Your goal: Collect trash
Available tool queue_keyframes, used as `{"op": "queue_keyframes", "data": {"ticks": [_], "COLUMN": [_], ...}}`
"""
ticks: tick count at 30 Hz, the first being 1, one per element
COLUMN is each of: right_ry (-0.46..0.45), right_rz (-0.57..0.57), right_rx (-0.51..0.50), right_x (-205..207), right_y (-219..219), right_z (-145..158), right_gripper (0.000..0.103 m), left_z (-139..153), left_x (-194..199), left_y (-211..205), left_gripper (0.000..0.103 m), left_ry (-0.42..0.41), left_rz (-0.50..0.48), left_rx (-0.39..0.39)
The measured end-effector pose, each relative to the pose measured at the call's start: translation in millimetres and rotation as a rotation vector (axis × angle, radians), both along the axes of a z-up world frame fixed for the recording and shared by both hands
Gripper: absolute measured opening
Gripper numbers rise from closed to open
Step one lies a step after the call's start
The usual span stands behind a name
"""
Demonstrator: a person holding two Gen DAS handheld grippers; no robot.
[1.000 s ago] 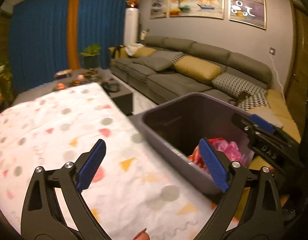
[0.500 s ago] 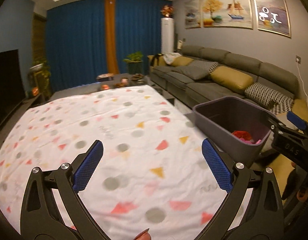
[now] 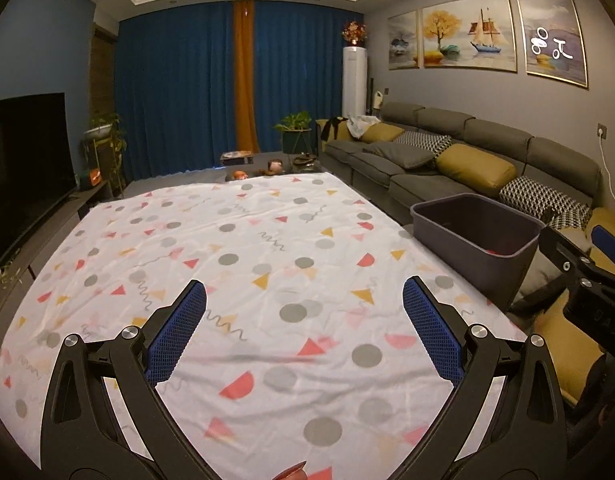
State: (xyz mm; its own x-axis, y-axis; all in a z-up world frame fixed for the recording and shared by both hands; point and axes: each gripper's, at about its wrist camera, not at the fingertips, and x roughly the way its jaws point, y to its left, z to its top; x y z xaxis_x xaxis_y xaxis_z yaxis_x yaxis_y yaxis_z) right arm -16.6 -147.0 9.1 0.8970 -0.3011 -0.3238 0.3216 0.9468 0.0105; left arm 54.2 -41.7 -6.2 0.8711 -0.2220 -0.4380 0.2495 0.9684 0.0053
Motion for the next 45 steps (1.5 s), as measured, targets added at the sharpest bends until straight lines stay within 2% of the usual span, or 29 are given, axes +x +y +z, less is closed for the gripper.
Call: {"op": "queue_keyframes", "data": {"ticks": [14,45], "right_ry": [-0.018,-0.021], "right_rz": [-0.003,0.0], "right_rx": [-0.02,-0.014], "right_x": [-30.7,-31.9], "right_y": [22.8,23.6], "right_z": [6.4,6.2], "right_gripper": [0.097,0.097], "left_z": [7.2,8.7], "left_x": [-24.6,-28.8], "left_y": [15.6,15.8], "left_gripper": [0.097,0.097], "left_ry": [-0.002,-0.006], "left_rz": [-0.029,-0.034], "left_rx": [-0.041,-0.05]}}
